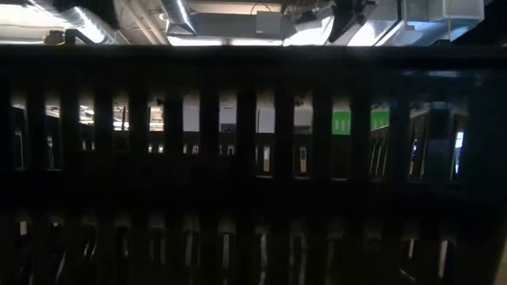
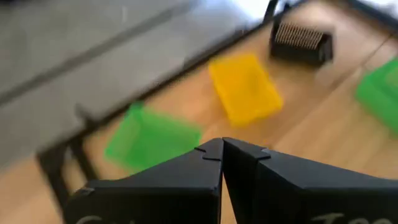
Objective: Stack baskets on shelf by color
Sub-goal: Put the middle left black bin on the shelf
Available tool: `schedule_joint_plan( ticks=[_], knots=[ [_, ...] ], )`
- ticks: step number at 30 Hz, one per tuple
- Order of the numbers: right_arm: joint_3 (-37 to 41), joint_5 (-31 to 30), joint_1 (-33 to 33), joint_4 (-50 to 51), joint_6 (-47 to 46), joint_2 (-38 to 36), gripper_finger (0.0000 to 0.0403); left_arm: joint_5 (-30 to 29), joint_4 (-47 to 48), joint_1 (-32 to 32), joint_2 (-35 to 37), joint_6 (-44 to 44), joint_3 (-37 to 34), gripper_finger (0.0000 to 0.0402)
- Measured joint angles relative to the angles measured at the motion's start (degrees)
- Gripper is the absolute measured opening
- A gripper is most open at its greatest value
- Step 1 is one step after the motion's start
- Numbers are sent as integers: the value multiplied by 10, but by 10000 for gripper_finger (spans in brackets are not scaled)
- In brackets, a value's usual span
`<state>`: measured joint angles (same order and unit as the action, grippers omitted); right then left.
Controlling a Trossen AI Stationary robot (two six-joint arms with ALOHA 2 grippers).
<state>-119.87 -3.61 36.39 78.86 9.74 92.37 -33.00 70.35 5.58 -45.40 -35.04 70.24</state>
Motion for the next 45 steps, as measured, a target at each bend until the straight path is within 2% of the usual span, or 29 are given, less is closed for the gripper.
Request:
schedule_joint_plan(
  ticks=[6,10,14,17,23,27,45],
  knots=[
    [173,74,24,-145,-13,-107,0,94,95,20,-22,-89,0,0],
    [251,79,25,-211,-32,-155,0,136,114,20,-35,-96,0,0],
    [293,78,25,-254,-33,-180,0,183,117,20,-52,-97,0,0],
    [302,78,25,-260,-33,-184,0,200,132,20,-64,-129,0,0],
    [302,78,25,-260,-31,-183,0,207,172,20,-82,-303,0,0],
    [302,78,25,-261,-5,-183,0,205,170,20,-84,-352,0,0],
    [302,78,25,-264,-3,-183,0,211,170,20,-118,-364,0,0]
  ],
)
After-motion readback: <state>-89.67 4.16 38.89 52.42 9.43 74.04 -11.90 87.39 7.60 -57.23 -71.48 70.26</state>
